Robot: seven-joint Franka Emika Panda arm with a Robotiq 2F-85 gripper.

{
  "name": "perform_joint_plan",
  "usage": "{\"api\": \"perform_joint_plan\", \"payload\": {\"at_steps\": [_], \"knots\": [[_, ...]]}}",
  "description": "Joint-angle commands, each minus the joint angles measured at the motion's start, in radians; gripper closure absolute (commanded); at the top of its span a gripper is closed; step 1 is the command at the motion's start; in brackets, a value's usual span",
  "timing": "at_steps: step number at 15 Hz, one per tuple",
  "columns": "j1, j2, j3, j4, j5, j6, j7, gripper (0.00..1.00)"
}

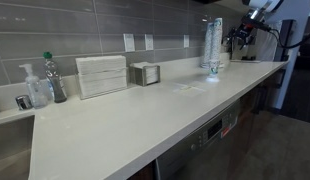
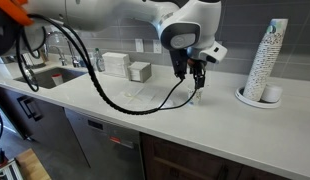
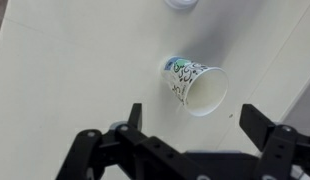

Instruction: Pick up the mixing stick from the paper cup and put it on the table

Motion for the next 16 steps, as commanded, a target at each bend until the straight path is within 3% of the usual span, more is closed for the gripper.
{"api": "perform_joint_plan", "payload": {"at_steps": [1, 4, 14, 16], "knots": [[-0.016, 0.045, 0.029, 0.054, -0.064, -0.04, 0.023, 0.0], [-0.02, 0.082, 0.046, 0.099, -0.106, -0.08, 0.021, 0.0], [-0.075, 0.205, 0.106, 0.294, -0.093, -0.165, 0.022, 0.0], [-0.085, 0.237, 0.116, 0.339, -0.09, -0.174, 0.03, 0.17]]}}
